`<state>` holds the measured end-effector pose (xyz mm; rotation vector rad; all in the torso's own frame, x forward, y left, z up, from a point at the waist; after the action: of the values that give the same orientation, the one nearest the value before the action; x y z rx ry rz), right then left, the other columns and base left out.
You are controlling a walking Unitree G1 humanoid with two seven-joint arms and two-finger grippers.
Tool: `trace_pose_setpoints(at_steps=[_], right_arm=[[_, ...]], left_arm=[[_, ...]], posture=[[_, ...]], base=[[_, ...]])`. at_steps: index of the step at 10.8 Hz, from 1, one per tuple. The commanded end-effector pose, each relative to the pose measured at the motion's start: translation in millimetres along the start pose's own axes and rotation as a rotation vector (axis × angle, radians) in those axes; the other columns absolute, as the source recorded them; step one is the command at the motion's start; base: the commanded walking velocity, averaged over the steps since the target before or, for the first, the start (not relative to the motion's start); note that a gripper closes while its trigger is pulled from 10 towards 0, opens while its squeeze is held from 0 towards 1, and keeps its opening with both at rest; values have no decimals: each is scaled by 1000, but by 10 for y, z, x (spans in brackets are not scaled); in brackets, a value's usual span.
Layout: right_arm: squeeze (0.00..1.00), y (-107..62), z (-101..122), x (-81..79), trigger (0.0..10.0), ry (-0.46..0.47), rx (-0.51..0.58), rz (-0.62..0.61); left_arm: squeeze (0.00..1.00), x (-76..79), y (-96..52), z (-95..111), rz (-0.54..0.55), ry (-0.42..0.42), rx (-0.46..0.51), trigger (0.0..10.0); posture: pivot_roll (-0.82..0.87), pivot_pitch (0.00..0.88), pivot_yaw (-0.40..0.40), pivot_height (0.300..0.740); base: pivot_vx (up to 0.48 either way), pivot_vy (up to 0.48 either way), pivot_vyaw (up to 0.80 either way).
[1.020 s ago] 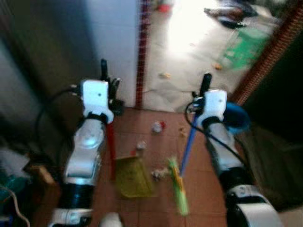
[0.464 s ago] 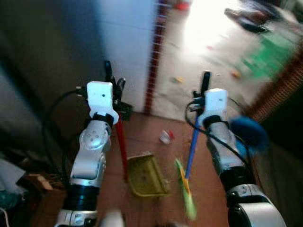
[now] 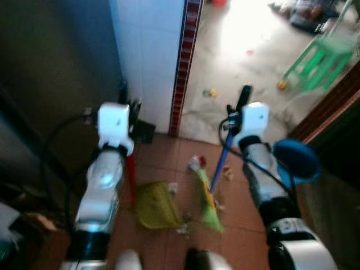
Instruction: Sweep floor
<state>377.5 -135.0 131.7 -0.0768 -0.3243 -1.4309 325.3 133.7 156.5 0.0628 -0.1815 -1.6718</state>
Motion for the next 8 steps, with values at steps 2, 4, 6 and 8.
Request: trace_pose_setpoints(at_steps=[2,4,6,8], right_arm=[[0,55,73,71,10000,-1,21,-15],[0,50,70,74,10000,-3,21,-12],[0,38,45,71,10000,-7,12,-8],[0,31,34,60,10000,-6,7,-5]], left_arm=[[0,78,-26,74,-47,57,27,10000],[0,47,-97,6,-58,81,6,10000],[0,6,-135,-70,-60,110,2,10000],[0,33,-93,-245,-72,123,-40,10000]], posture=[[79,58,-83,740],[78,58,-81,740],[76,57,-78,740],[70,56,-78,740]], base=[[0,0,0],[0,0,0],[0,0,0],[0,0,0]])
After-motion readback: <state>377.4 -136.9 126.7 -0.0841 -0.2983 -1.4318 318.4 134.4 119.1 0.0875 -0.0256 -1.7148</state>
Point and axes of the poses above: a point about 5 cm out from each wrist's last joint towards the gripper, its own y axis pointing out of the wrist towards the gripper, its own z axis along the axis of the wrist's last joint, x = y × z, the point moved 3 cm from there along y, pointing out of the wrist towards the gripper, and after that the axes turned 9 degrees about -y, right-handed, at the moved point
